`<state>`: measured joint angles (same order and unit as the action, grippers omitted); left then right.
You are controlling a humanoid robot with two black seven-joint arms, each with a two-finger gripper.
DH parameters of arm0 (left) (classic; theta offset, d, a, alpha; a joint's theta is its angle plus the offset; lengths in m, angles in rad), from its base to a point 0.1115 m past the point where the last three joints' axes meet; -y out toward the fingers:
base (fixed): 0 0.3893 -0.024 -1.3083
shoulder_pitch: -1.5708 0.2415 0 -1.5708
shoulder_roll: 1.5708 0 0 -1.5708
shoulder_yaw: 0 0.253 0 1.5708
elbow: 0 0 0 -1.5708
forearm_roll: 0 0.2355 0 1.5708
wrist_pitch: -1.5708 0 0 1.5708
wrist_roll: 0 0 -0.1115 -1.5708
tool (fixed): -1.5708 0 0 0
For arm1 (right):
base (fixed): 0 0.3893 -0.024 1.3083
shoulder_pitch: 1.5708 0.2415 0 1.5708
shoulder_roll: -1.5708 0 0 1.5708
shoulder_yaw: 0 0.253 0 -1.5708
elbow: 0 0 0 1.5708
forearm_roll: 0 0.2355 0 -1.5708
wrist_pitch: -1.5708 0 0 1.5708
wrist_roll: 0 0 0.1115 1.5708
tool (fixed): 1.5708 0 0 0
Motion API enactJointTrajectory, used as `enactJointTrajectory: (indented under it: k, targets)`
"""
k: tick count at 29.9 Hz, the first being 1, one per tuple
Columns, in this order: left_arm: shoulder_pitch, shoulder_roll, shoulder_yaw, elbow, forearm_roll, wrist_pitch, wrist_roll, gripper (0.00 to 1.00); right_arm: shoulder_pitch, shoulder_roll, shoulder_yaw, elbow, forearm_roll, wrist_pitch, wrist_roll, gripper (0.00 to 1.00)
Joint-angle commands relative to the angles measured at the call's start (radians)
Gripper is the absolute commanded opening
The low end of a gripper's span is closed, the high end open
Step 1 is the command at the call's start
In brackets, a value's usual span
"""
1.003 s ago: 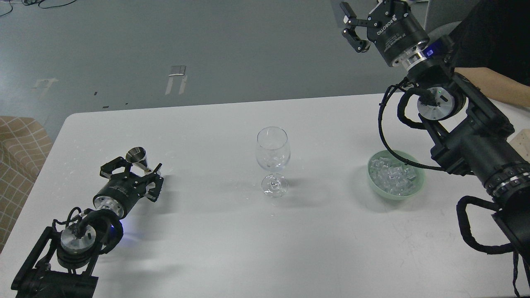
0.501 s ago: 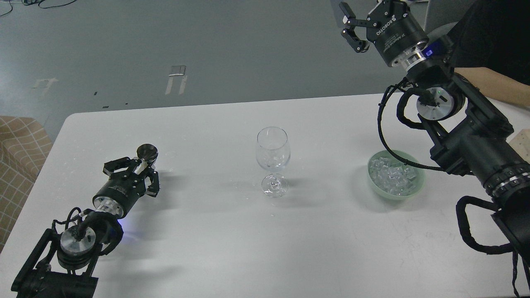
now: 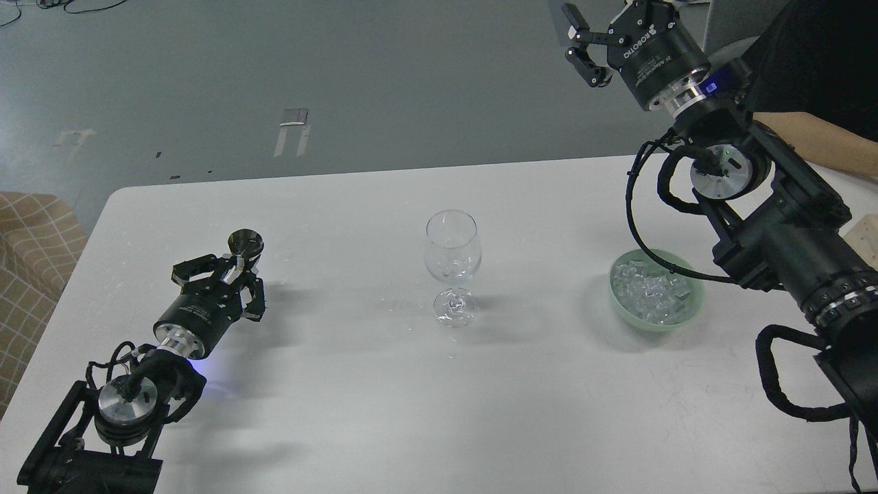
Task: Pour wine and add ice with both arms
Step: 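Lift the jigger with the left gripper and carry it over the wine glass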
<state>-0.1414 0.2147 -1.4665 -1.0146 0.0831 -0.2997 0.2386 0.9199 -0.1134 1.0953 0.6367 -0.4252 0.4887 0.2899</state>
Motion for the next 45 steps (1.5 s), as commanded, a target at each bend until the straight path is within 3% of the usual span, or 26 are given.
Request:
enactJointTrajectory:
  k: [1, 7, 11, 13, 31, 45]
  targets:
    - [-0.001, -0.001, 0.000, -0.013, -0.002, 0.001, 0.004, 0.00, 0.000, 0.000, 0.000, 0.000, -0.001, 0.000, 0.000, 1.00]
    - [-0.004, -0.021, 0.002, -0.100, -0.003, 0.050, 0.024, 0.00, 0.000, 0.000, 0.000, 0.000, -0.001, 0.000, -0.002, 1.00]
    - [-0.004, -0.021, 0.002, -0.194, -0.003, 0.138, 0.102, 0.00, 0.002, 0.000, 0.000, 0.000, 0.000, 0.000, -0.002, 1.00]
    - [-0.004, -0.021, 0.002, -0.226, -0.003, 0.163, 0.119, 0.00, 0.002, 0.000, 0.000, 0.000, 0.000, 0.000, -0.002, 1.00]
    - [-0.003, -0.037, 0.054, -0.485, 0.001, 0.407, 0.189, 0.00, -0.003, -0.002, 0.000, 0.001, 0.000, 0.000, -0.002, 1.00]
    - [-0.010, -0.037, 0.083, -0.647, 0.010, 0.557, 0.212, 0.00, -0.010, -0.005, 0.000, 0.011, 0.000, 0.000, -0.002, 1.00]
